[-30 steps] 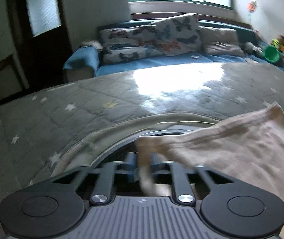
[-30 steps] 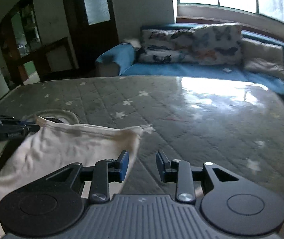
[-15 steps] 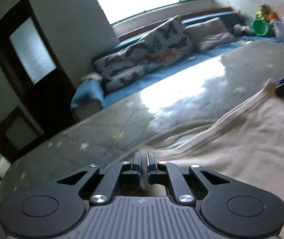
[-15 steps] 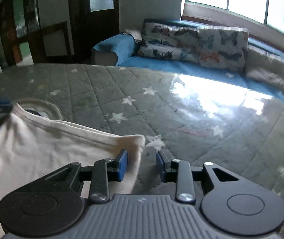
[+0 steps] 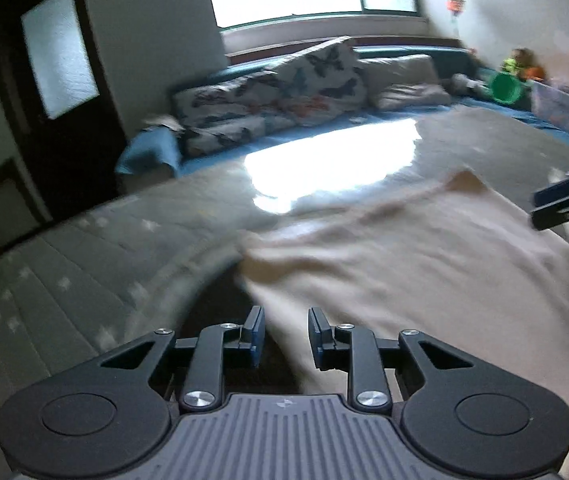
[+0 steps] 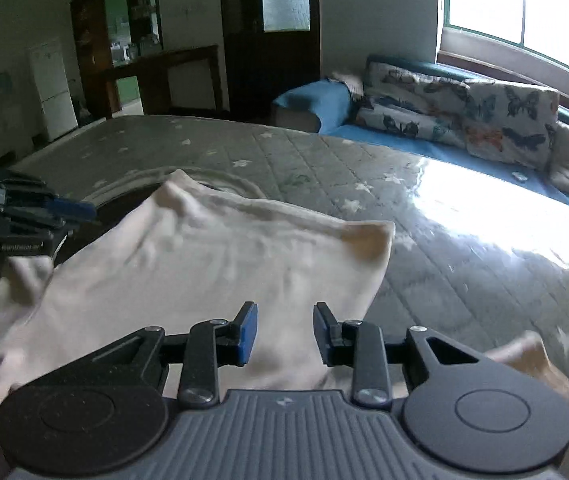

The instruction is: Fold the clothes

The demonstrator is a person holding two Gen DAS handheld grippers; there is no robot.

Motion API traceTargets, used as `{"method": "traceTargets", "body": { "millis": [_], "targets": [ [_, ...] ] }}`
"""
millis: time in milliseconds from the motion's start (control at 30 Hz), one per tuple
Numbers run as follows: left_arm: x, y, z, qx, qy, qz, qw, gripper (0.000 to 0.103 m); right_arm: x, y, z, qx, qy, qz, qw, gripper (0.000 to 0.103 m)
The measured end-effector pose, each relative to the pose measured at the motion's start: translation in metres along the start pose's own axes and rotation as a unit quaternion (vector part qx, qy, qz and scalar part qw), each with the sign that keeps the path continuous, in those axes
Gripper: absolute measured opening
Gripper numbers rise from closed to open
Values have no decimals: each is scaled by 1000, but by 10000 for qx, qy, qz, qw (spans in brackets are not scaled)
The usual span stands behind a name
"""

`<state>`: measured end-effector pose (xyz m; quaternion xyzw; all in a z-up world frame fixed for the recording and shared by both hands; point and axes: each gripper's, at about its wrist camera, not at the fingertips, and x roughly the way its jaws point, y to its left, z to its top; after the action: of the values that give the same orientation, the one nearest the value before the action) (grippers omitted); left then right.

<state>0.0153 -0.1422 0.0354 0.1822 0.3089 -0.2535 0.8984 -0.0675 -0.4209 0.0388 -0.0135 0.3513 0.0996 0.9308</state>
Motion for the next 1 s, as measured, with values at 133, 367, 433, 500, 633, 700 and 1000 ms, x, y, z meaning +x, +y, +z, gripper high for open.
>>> {"method": "traceTargets", "body": {
  "millis": [133,367,433,500,633,700,1000],
  "targets": [
    [-22,-15,-24,65,47,-146,9999,27,-38,-31,-31,703,-203,-464,9962,30],
    [-42,-26,-44,15,66,-132,9999,28,-70,-118,-65,1967,-252,-1590,9672,30],
    [-45,-28,-45,-2,66,-157,9999,28,-71,-140,-72,2356,-258,-1671,9570,30],
    [-47,-29,-46,18,51,-167,9998,28,-66,-151,-75,2547,-282,-1703,9515,30],
    [-48,-32,-46,60,52,-163,9998,28,-53,-156,-74,2625,-395,-1718,9487,30],
    [-47,-33,-47,99,67,-155,9998,30,-46,-154,-73,2597,-462,-1665,9501,25],
    [-40,-34,-55,143,154,-130,9997,39,-60,-134,-75,2108,-433,-2246,9504,4]
  ]
}}
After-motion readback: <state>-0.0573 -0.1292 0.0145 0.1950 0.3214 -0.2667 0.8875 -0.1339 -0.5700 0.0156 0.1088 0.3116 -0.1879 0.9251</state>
